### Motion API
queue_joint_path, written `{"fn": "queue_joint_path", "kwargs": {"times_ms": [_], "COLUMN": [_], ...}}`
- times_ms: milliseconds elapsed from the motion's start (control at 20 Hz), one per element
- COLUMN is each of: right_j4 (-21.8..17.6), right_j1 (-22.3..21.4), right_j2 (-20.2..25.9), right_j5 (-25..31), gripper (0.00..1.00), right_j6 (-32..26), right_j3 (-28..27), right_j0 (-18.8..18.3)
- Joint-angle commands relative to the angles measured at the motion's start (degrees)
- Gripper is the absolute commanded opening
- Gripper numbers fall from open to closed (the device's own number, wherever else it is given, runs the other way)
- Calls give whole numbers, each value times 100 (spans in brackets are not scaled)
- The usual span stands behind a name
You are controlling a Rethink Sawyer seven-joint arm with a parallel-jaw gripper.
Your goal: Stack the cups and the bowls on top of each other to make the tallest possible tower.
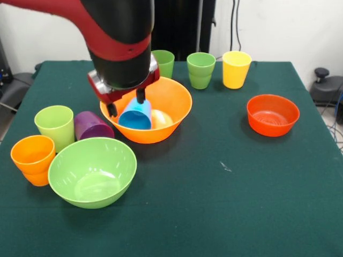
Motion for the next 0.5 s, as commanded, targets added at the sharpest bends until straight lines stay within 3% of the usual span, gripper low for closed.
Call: {"fn": "queue_joint_path", "kwargs": {"times_ms": [50,250,500], "right_j4": [-192,-290,-345], "right_j1": [-403,-639,-1204], "right_j2": [936,1029,1116], "right_j5": [-463,-763,-1665], "gripper": [100,100,100], "right_j6": [-1689,-1549,-1355], "right_j3": [1012,1404,2750], "right_j0": [-158,-254,-499]}}
